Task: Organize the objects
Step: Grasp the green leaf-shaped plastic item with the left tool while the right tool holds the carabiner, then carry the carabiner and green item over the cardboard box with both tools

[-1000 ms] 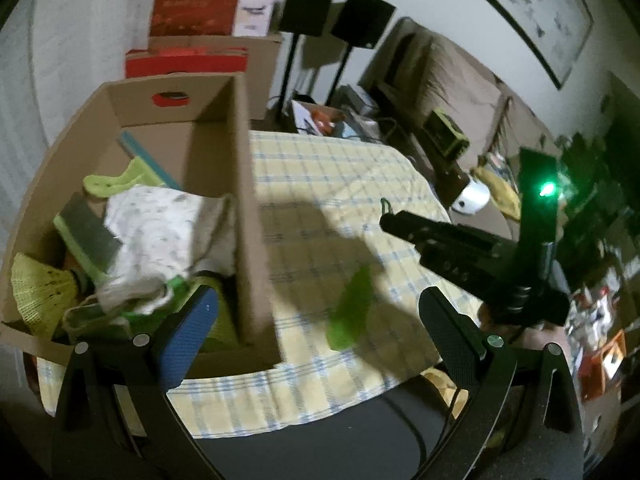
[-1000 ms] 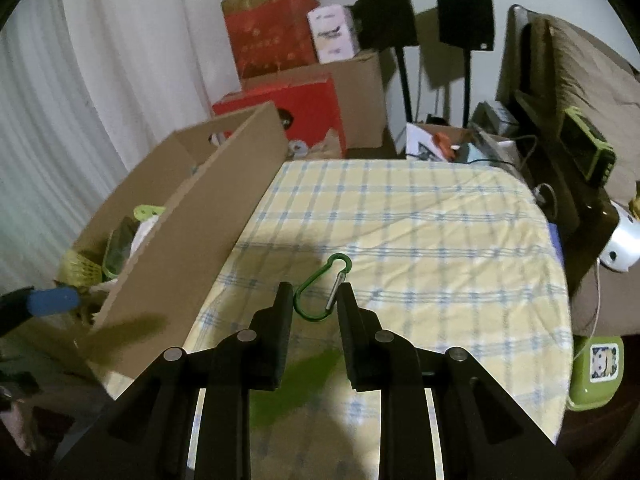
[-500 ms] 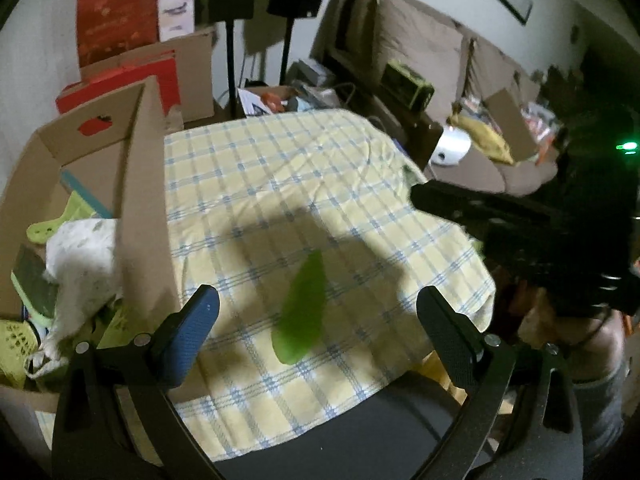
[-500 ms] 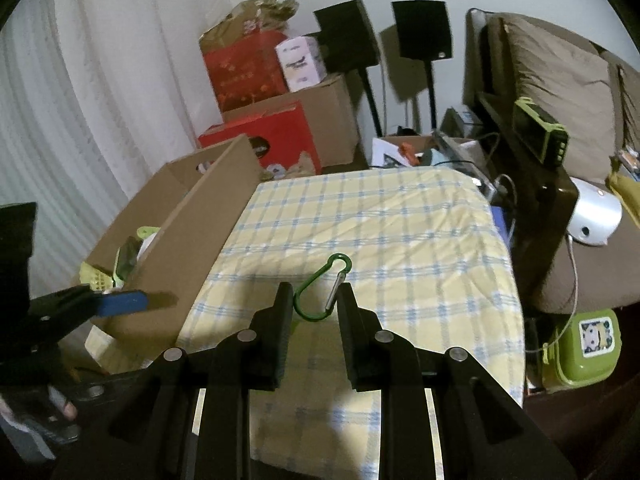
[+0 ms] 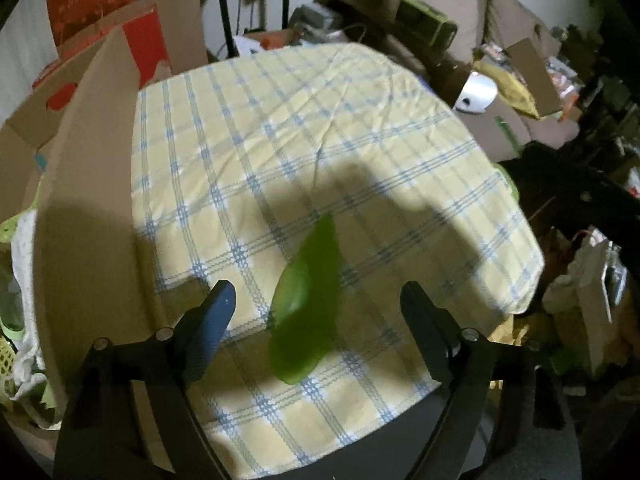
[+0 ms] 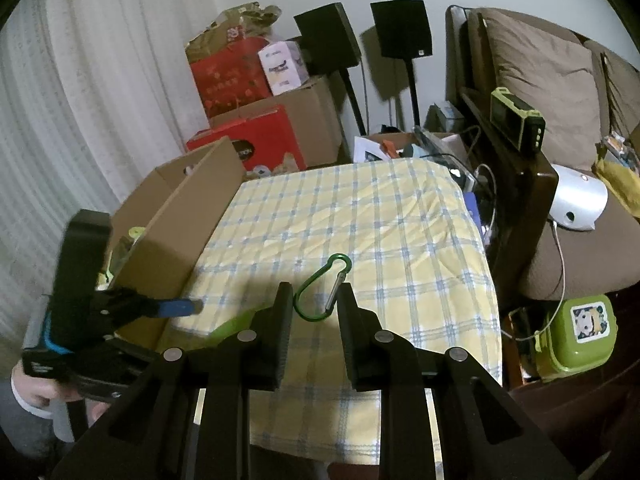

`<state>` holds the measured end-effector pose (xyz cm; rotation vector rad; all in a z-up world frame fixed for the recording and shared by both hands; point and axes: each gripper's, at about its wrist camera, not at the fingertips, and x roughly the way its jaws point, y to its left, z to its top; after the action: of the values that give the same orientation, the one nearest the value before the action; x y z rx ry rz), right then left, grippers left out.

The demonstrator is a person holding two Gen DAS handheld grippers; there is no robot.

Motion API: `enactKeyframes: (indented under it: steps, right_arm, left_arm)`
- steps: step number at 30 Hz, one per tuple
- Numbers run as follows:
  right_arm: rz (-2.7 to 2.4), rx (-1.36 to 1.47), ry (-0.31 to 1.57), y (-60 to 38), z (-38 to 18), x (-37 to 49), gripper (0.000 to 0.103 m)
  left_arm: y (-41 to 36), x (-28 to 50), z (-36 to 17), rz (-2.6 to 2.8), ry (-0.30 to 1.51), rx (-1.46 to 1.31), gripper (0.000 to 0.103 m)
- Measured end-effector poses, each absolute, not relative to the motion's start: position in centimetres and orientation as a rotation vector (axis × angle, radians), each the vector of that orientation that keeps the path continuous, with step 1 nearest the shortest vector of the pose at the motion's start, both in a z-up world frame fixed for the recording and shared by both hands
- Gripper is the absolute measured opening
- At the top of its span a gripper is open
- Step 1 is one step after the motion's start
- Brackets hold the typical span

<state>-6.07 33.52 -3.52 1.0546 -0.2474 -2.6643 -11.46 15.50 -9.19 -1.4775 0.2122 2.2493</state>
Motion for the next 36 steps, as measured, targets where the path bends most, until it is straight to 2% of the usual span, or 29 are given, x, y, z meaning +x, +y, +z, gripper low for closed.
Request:
enactKeyframes:
  steps: [12,14,16,17,18,30,36]
  right_arm:
    - [-2.63,1.079,-0.24,33.1,-4.6,-6.1,0.022]
    - [-2.628,1.081,-0.237,33.0,-4.6,-6.2,0.022]
    - [-2.626,1.084,-0.234,32.7,-4.7,-6.1,0.022]
    - [-2.623,1.086,-0.232,32.6,-4.8,-6.1,0.022]
    - [-2.621,1.088,-0.229,32.4,-4.8,-6.0,0.022]
    - [-2.609,1.091,-0.212,31.8,-4.8,-6.0,0.022]
    - [-2.608,1.088,-0.207,31.8,-4.8,-6.0,0.022]
  left_arm:
    - [15.8,-12.3,-11.5,2.262,0.253,-1.512,0.081]
    - [15.8,-12.1,-11.4,2.281,0.276,-1.491,0.074]
    - [16.0,-12.0,-11.3,2.303,0.314,-1.461,0.048]
    - [16.0,-11.9,-11.2,2.301,0.309,-1.449,0.042]
    - [15.9,-11.9,-11.1,2.305,0.306,-1.445,0.03]
    - [15.6,-12.2,-10.9,2.28,0.252,-1.455,0.03]
    - [15.1,-12.0,-9.8,2.283,0.148,-1.427,0.03]
